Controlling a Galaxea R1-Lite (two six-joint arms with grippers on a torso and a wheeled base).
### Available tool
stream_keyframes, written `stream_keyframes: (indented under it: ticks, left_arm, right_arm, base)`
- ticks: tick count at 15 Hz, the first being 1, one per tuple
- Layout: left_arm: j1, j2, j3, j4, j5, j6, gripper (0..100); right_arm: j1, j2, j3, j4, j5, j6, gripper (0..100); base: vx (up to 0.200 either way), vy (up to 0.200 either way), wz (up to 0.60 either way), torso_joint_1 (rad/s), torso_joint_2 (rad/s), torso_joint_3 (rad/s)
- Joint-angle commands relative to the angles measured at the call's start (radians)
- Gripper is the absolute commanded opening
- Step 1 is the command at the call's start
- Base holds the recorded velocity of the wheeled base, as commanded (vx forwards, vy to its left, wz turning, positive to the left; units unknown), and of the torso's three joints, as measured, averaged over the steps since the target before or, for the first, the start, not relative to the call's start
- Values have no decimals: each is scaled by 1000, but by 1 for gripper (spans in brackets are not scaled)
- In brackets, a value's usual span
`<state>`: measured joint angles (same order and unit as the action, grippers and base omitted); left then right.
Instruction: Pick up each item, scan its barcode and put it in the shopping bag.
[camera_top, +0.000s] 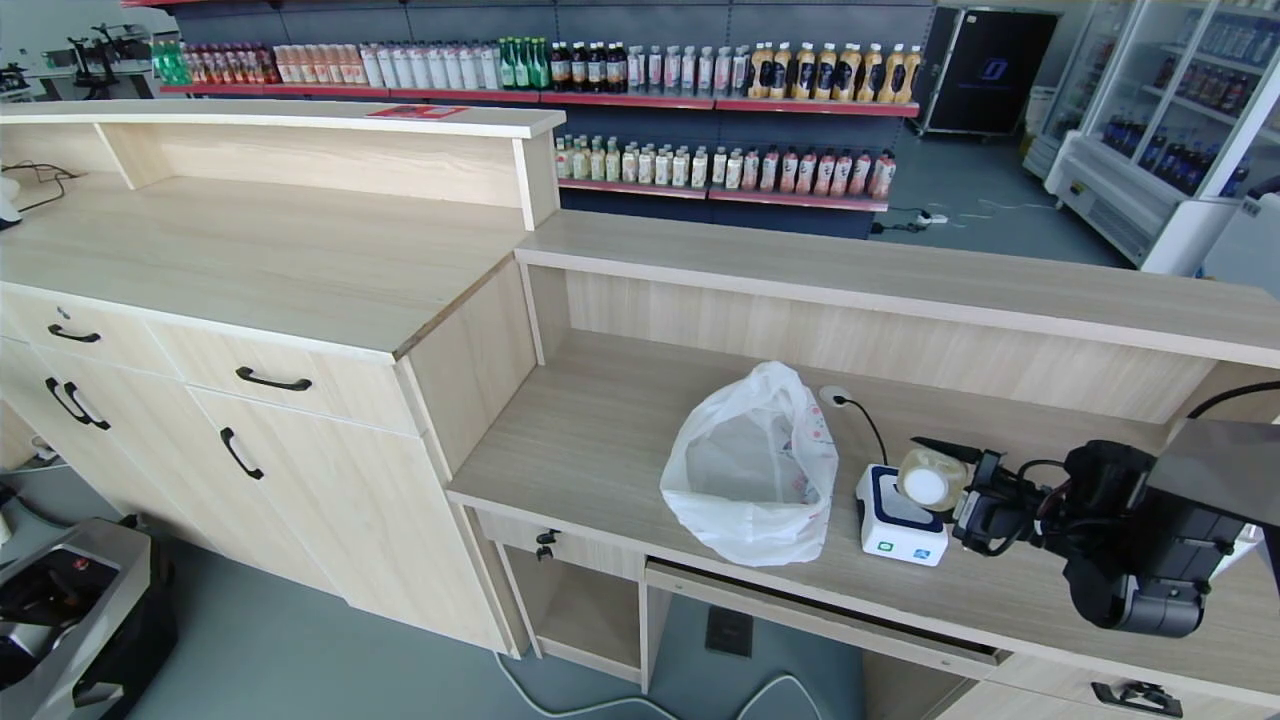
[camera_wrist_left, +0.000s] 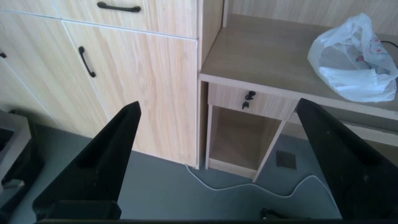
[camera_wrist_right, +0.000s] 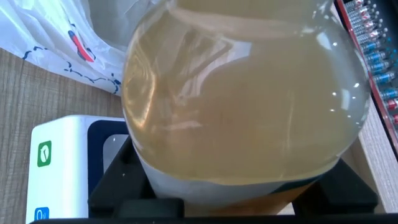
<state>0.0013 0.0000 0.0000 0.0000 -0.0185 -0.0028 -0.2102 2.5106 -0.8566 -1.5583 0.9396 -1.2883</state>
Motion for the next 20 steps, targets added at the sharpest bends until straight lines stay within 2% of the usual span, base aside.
stream_keyframes:
  ticks: [1, 9, 13, 14, 18, 20]
  left_arm:
    - [0, 2, 0, 0, 0, 0, 100]
    - [0, 2, 0, 0, 0, 0, 100]
    - [0, 0, 0, 0, 0, 0, 100]
    - [0, 0, 0, 0, 0, 0, 100]
    - [0, 0, 0, 0, 0, 0, 100]
    - [0, 2, 0, 0, 0, 0, 100]
  right_arm:
    - [0, -1, -2, 0, 1, 4, 0]
    - [31, 2, -25, -13, -1, 76, 0]
    - [63, -7, -81, -13, -2, 176, 0]
    - [63, -23, -108, -13, -15, 236, 0]
    - [66, -162, -139, -13, -281, 580, 0]
    - [66, -230, -133, 18, -490, 699, 0]
  base:
    - [0, 0, 0, 0, 0, 0]
    - [0, 0, 0, 0, 0, 0]
    - [0, 0, 0, 0, 0, 0]
    - [0, 0, 0, 0, 0, 0]
    - [0, 0, 0, 0, 0, 0]
    - [0, 0, 0, 0, 0, 0]
